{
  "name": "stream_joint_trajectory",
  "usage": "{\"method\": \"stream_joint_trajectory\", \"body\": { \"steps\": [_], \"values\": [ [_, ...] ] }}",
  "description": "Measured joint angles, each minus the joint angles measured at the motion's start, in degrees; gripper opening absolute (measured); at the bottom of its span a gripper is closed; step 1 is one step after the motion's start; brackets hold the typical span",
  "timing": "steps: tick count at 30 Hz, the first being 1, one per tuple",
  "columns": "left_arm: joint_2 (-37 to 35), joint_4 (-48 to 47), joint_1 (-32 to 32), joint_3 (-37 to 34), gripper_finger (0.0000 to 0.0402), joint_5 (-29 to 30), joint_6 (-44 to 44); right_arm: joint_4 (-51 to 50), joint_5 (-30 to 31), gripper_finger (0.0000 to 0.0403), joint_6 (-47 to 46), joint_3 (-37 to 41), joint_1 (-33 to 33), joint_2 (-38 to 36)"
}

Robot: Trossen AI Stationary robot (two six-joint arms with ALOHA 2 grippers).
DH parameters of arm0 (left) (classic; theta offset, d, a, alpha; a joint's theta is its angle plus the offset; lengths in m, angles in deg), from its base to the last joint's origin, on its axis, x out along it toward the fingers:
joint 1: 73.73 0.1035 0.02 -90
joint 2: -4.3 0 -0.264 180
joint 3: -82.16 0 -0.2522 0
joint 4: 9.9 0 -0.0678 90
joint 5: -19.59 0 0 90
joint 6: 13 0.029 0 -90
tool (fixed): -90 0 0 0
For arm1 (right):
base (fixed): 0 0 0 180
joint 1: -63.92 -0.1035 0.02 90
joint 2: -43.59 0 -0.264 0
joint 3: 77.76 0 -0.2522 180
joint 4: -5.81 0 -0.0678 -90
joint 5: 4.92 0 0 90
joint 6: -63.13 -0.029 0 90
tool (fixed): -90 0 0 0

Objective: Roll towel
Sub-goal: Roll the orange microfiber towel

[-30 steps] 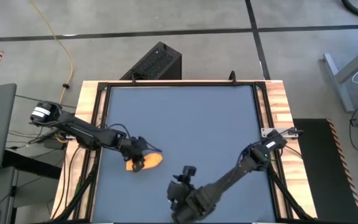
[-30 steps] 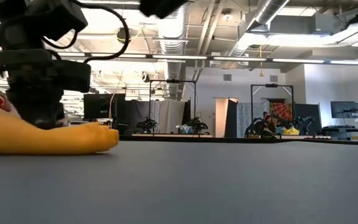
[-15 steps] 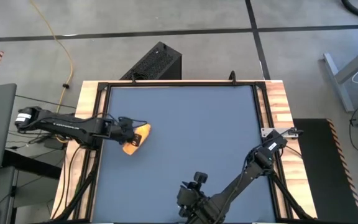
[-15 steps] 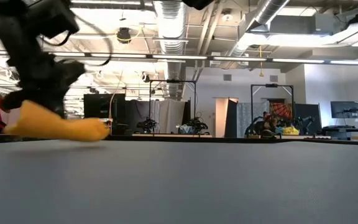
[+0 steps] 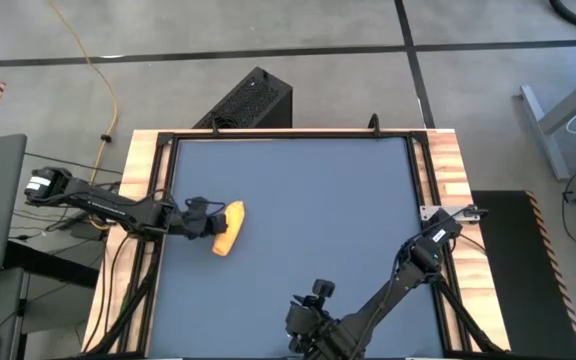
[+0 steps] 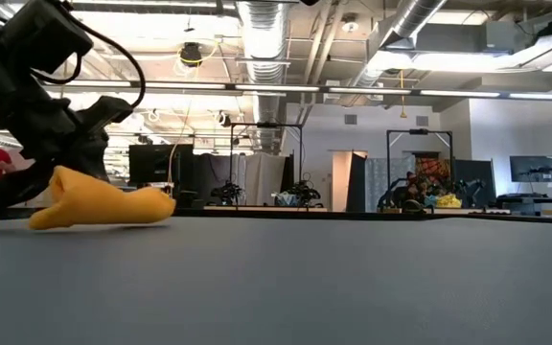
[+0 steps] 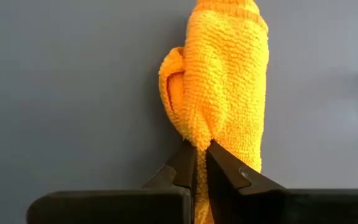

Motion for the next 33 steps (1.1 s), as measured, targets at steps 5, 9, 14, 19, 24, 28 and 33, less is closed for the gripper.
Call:
{"method": "stream_joint_trajectory", "body": {
  "steps": [5, 9, 14, 19, 24, 28, 33],
  "values": [
    [-0.1, -0.1, 0.0, 0.1, 0.0013, -0.4, 8.2, 0.0, -0.1, 0.0099, 0.0, 0.0, 0.1, 0.0],
    [-0.1, 0.1, 0.0, 0.1, 0.0037, -0.4, 12.1, 0.0, -0.1, 0.0099, 0.0, 0.0, 0.5, 0.0],
    [-0.1, 1.1, 0.2, 0.1, 0.0082, 0.5, 12.1, 0.0, -1.2, 0.0099, 0.4, 0.0, 1.2, 0.0],
    [-0.1, 1.5, 2.7, 0.1, 0.0119, -1.3, 15.4, 0.2, -4.4, 0.0099, 0.5, 0.0, 1.8, 0.0],
    [-1.5, 1.4, 5.6, 0.1, 0.0132, -4.8, 22.9, 0.2, -4.8, 0.0098, 1.1, 0.0, 1.8, 0.0],
    [-4.4, 1.2, 7.5, 0.1, 0.0132, -5.1, 26.3, 0.1, -6.2, 0.0098, 2.3, 0.0, 2.3, 0.0],
    [-9.5, 1.2, 9.9, 0.1, 0.0133, -6.5, 32.1, 0.0, -8.4, 0.0097, 3.0, 0.0, 4.0, 0.0]
  ]
}}
